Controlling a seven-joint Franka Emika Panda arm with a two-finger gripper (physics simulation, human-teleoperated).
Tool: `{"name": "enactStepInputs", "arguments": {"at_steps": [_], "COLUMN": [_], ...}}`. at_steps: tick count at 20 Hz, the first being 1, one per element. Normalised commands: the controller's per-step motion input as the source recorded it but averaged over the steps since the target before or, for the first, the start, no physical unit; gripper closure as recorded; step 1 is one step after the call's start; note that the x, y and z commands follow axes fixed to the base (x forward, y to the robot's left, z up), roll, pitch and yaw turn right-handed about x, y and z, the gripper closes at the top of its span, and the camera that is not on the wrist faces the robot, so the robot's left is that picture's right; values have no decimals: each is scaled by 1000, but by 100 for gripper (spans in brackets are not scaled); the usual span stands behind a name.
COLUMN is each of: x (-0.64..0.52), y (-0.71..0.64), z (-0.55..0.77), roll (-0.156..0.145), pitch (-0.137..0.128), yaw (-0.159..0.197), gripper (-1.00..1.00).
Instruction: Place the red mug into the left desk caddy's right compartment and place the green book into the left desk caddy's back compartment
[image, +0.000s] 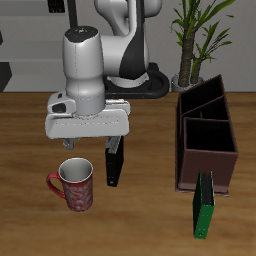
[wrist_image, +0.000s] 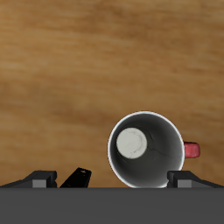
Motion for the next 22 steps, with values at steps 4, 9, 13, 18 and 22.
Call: {"name": "enactStepInputs", "arguments": {"at_steps": [4,9,13,18,22], "x": [10,77,84,120,113], "y": [-36,14,48,50,36], "z": [-232,-321,-258,-198,-208], "roll": [-4,-7,-1,-5,-10], "pitch": [-4,7,34,23,32], "yaw": [-24,-36,-5,-8,-28], "gripper": [-100,-100,-100,-100,-100]}}
